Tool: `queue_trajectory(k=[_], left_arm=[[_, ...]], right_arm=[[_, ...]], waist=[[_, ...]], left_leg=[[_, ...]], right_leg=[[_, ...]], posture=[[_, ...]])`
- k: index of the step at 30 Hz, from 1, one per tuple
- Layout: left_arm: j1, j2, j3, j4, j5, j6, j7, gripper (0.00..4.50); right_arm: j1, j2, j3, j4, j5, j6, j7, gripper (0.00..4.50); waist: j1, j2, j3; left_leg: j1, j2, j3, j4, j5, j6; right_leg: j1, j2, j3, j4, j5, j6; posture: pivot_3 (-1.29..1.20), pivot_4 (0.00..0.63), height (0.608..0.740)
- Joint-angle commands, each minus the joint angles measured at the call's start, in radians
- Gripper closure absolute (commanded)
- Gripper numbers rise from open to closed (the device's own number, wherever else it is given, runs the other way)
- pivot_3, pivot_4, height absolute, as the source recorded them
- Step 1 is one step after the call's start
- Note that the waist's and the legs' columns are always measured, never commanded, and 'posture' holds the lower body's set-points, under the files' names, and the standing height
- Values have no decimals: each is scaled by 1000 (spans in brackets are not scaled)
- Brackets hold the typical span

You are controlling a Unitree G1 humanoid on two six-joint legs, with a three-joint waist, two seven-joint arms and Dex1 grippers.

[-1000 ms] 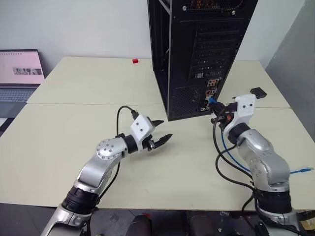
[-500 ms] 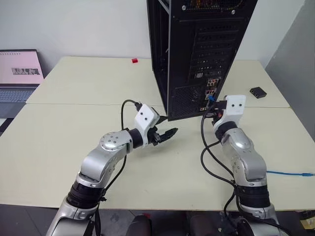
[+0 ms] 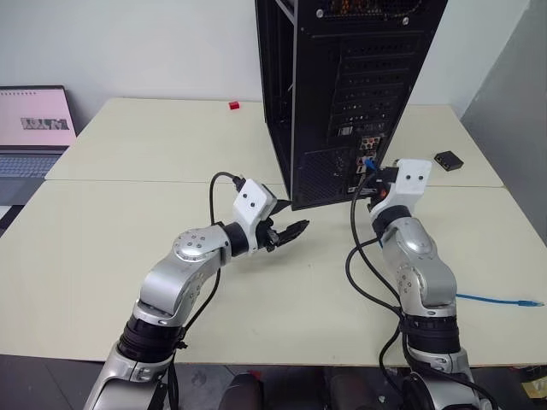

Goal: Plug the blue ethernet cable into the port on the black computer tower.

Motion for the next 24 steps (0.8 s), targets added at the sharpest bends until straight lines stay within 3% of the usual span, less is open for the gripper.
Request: queue_trajectory(k=[1, 24], left_arm=[[-8, 1, -9, -57, 17, -25, -10, 1299], [-3, -9, -28, -70, 52, -51, -32, 1299]], right_arm=[[-32, 5, -12, -19, 8, -24, 0, 4500], [-28, 35, -6, 21, 1, -44, 2, 4500]], waist=[[0, 0, 0], [-3, 0, 0]], left_leg=[[0, 0, 0, 0, 0, 0], [0, 0, 1, 0, 0, 0]], right_leg=[[0, 0, 0, 0, 0, 0], [0, 0, 1, 0, 0, 0]], posture=[[0, 150, 740], [0, 150, 740]])
